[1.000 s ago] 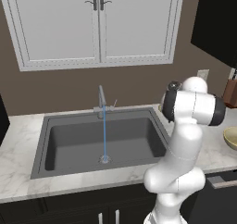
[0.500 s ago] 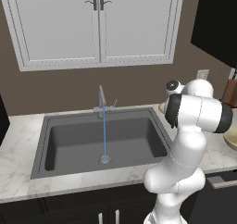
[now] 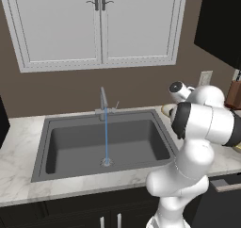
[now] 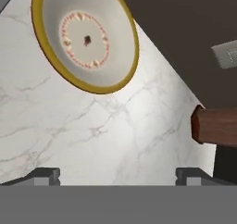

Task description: Rinse each bowl for a few seconds and place them down in the sink or on the counter.

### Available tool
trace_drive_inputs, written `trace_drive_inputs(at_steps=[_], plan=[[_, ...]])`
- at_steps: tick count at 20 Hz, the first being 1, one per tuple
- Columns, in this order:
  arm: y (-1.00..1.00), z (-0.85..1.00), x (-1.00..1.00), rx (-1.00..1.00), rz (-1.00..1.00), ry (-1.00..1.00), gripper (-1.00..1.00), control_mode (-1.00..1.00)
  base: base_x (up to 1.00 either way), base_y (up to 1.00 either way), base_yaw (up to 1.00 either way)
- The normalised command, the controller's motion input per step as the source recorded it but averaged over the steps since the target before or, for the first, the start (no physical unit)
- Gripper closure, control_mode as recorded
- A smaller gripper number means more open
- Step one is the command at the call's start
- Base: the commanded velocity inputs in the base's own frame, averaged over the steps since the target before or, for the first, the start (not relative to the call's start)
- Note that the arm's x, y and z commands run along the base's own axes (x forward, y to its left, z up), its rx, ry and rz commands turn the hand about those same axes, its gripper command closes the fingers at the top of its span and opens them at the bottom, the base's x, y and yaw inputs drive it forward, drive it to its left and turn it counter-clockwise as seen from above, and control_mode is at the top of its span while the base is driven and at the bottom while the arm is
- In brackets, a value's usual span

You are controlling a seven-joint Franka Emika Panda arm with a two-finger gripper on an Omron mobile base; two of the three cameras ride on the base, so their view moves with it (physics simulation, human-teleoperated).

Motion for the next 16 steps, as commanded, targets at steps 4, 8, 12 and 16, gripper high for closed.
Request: trace_drive_inputs(at_steps=[4, 8, 12, 16], plan=[[-0.02, 0.18, -0.29, 0.0, -0.13, -0.04, -1.0, -1.0, 0.0, 0.0, 0.0], [-0.03, 0.17, -0.3, 0.0, -0.14, -0.03, -1.0, -1.0, 0.0, 0.0, 0.0], [0.0, 0.11, -0.3, 0.0, -0.14, -0.03, -1.0, -1.0, 0.0, 0.0, 0.0], [-0.03, 0.08, -0.31, 0.0, -0.14, -0.02, -1.0, -1.0, 0.0, 0.0, 0.0]])
